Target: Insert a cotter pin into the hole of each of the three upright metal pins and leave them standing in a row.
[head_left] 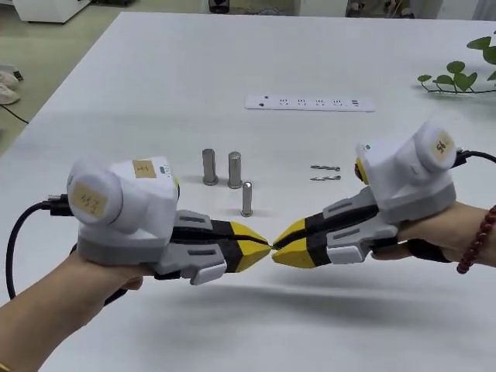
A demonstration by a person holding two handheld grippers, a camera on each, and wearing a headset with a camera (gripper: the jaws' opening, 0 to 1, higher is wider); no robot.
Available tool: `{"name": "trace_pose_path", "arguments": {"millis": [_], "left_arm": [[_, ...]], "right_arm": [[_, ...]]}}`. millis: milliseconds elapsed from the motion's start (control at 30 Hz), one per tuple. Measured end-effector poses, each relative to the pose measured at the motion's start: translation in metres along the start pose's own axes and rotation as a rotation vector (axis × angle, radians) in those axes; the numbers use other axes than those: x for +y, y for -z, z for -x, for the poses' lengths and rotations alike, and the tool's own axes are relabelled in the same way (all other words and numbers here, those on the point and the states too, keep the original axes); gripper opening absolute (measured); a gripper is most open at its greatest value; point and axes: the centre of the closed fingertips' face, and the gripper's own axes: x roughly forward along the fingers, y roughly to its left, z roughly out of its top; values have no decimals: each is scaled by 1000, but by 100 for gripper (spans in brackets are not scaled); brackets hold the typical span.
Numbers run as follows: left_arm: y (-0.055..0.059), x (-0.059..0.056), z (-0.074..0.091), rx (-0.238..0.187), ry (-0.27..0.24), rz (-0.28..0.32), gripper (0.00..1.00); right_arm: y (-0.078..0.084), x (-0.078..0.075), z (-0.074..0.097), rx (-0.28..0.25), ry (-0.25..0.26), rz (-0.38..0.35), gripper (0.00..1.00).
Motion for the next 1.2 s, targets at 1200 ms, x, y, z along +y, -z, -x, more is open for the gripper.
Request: {"name": "trace_pose_path", "arguments": {"millis": [1200], "left_arm": [[9, 18, 2, -16, -128, 41, 13]], "right_arm": [[8, -19, 1, 259, 86, 375, 0]]}}
